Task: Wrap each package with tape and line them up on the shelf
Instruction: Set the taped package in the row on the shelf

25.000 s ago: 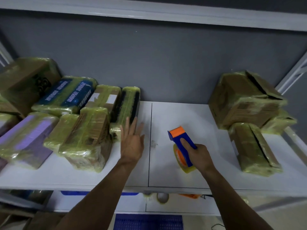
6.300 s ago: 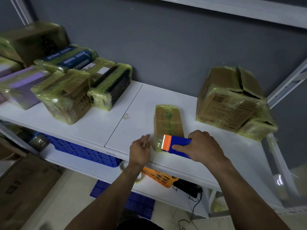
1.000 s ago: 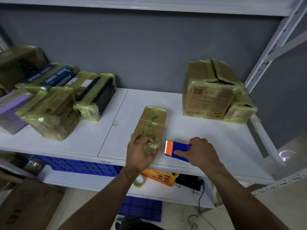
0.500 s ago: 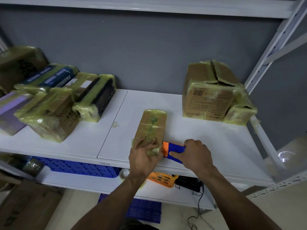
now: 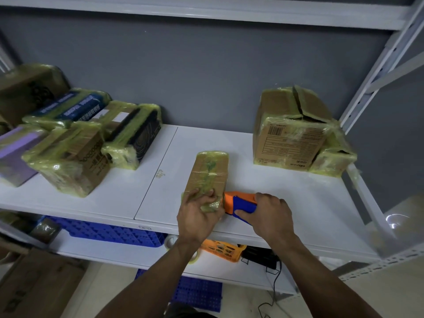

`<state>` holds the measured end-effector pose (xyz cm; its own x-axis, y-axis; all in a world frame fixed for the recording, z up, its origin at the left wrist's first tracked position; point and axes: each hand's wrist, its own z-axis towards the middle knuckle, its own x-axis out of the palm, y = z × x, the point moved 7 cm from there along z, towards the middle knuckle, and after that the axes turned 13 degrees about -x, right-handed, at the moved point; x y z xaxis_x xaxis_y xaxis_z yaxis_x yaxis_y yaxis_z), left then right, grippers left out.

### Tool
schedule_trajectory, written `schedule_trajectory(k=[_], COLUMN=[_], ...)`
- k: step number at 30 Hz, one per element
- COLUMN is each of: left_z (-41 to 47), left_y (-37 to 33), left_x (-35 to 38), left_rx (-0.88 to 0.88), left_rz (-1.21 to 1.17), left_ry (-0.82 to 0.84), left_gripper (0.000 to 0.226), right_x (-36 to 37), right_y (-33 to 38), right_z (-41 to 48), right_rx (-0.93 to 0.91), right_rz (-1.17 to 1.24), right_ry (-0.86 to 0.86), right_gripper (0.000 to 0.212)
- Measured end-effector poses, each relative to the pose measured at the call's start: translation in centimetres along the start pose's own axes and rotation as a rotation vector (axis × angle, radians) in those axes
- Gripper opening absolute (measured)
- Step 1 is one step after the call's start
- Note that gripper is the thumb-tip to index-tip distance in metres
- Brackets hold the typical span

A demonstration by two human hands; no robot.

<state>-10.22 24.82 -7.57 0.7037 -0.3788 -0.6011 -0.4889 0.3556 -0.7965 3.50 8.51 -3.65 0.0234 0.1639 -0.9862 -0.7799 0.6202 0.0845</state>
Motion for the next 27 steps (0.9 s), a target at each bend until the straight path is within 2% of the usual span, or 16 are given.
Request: schedule_trajectory(k=[3, 6, 8, 10, 13, 14, 19, 23, 25, 27], left_z=[-0.2, -1.2, -1.2, -0.9, -0.6, -0.4, -0.4, 0.2, 1.1, 2.2], left_y=[0.2, 0.2, 0.7, 0.9, 0.3, 0.2, -0.2, -0.3, 0.2, 0.6], left_x=[-0.4, -0.6, -0.4, -0.2, 0.4, 0.6, 1.3, 0.8, 0.3, -0.4], left_rx=[0.016, 0.17, 0.209, 0.18, 0.171, 0.157, 0.134, 0.226, 0.186, 0.133], left_rz=[0.008, 0.058, 0.117, 0.226, 0.358, 0.399, 0.559, 0.595, 0.582, 0.639], left_ry=[-0.042, -0.069, -0.052, -0.054, -0.04, -0.026, 0.035, 0.101, 0.195, 0.254], left_gripper=[0.042, 0.032, 0.032, 0.044, 0.074, 0.077, 0.042, 0.038, 0.051, 0.073], right_x=[0.3, -0.1, -0.5, -0.5, 0.0, 0.1, 0.9, 2.2, 2.4, 2.5], right_y=[-1.0, -3.2, -3.9, -4.1, -4.1, -4.2, -6.1, -7.2, -7.8, -8.2], right_z=[0.2, 0.3, 0.5, 0.6, 0.5, 0.5, -0.1, -1.1, -1.4, -1.6], right_rx=[0.067, 0.168, 0.167, 0.171, 0.194, 0.211, 0.326, 0.4, 0.425, 0.452], right_rz=[0.047, 0.157, 0.178, 0.239, 0.394, 0.448, 0.667, 0.736, 0.76, 0.799], right_ry=[0.026, 0.004, -0.044, -0.081, -0.107, -0.129, -0.212, -0.191, -0.2, -0.204], right_gripper=[0.056, 0.053, 0.055, 0.055, 0.052, 0.052, 0.065, 0.065, 0.063, 0.064])
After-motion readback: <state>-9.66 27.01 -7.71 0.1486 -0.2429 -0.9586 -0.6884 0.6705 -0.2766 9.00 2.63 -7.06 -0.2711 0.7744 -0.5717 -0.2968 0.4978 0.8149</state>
